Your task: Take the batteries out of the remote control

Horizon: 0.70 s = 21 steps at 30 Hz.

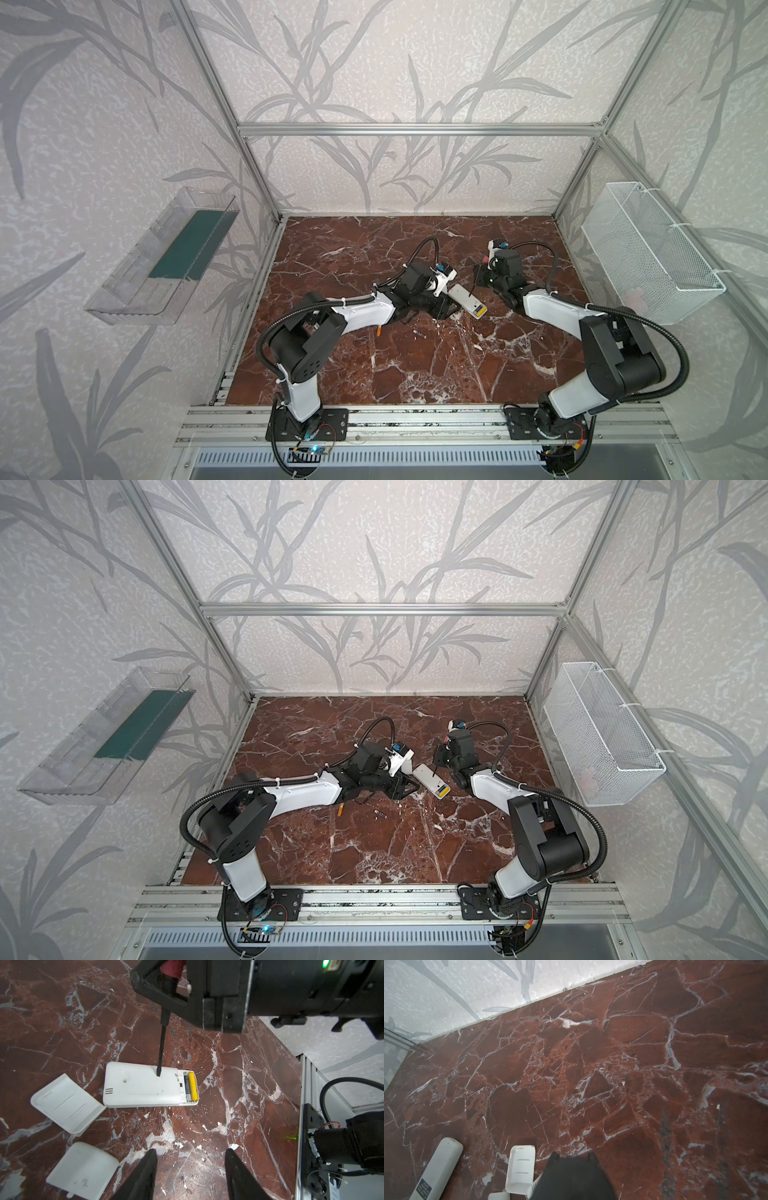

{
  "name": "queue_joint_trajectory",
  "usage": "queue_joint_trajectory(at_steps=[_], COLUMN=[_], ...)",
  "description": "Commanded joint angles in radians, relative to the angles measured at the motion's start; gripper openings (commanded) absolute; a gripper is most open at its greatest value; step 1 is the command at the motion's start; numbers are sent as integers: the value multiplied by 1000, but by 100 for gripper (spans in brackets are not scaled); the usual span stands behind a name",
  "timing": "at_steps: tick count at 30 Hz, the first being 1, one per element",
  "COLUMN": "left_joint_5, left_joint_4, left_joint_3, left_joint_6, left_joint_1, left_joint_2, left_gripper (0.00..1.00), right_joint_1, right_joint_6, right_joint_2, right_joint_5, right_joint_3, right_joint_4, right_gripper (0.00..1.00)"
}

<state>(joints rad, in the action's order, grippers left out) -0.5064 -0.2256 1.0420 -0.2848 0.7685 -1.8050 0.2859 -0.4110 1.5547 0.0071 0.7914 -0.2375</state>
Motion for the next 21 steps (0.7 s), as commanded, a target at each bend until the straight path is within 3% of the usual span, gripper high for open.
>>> queue_joint_trajectory(at_steps=[1,11,21], left_joint_5=[-11,17,20], left_joint_4=[-70,-7,83], left_joint_3=[-7,10,64], left_joint_6=[-109,-125,-164], left_joint_1=[6,27,27], left_joint_2=[-15,-56,-90], left_gripper=[52,48,48], right_joint_1=[-6,-63,-64], right_joint_6=[80,145,86], right_joint_2=[-68,-77,-26], right_joint_5=[58,88,-45], right_joint_3=[22,-24,56], right_joint_4=[67,97,261], right_gripper=[0,0,0])
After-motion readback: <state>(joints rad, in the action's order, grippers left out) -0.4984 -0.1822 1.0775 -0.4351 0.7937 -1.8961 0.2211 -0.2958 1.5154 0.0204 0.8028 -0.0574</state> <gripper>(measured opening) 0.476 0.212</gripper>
